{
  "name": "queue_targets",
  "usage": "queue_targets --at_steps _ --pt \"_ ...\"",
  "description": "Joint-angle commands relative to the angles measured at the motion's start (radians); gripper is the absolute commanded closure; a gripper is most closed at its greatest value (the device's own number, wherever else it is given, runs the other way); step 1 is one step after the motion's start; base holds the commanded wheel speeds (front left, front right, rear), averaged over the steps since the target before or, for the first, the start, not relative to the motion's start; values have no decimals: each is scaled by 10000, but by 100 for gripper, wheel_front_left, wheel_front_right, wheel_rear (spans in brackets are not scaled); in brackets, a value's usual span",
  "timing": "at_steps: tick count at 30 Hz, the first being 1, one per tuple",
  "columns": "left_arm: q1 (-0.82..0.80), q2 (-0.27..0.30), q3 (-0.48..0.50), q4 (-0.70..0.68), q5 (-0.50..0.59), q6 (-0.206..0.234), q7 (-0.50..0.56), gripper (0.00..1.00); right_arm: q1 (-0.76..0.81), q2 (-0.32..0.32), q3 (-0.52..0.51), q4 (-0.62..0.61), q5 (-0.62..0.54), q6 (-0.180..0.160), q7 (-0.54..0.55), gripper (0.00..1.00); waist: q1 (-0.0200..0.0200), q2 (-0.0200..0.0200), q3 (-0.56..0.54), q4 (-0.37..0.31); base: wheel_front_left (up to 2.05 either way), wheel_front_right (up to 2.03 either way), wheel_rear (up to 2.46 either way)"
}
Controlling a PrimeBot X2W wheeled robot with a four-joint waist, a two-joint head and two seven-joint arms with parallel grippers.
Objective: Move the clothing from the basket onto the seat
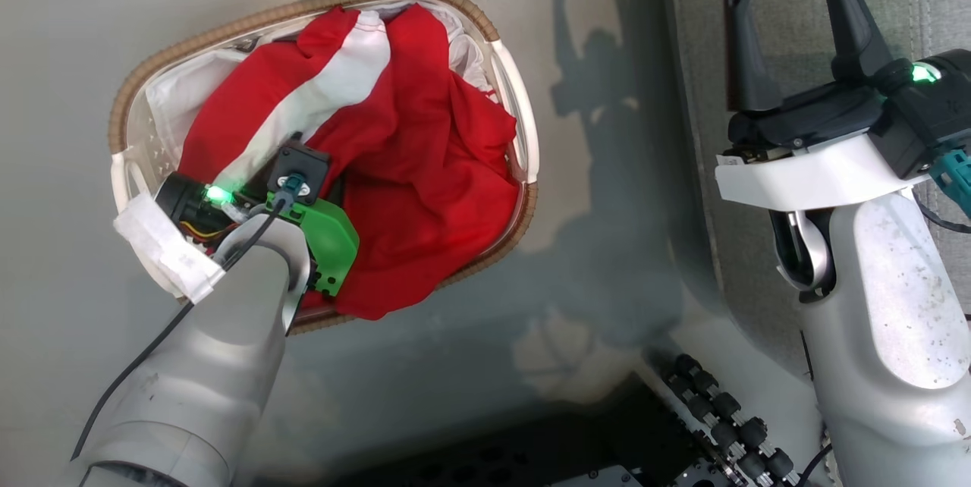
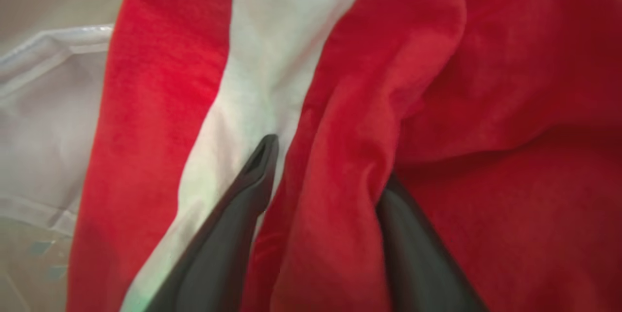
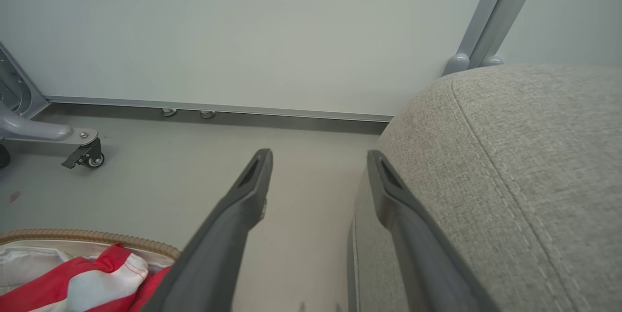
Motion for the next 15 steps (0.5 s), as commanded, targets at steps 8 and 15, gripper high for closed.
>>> queue_targets --at_steps 8,15 --pt "885 163 401 -531 -376 -56 0 100 61 -30 274 483 109 -3 -20 0 0 0 -1266 -74 0 0 0" --pt "2178 107 894 -1323 -620 59 1 100 541 -33 644 1124 14 -3 -20 0 0 0 -2991 130 0 0 0"
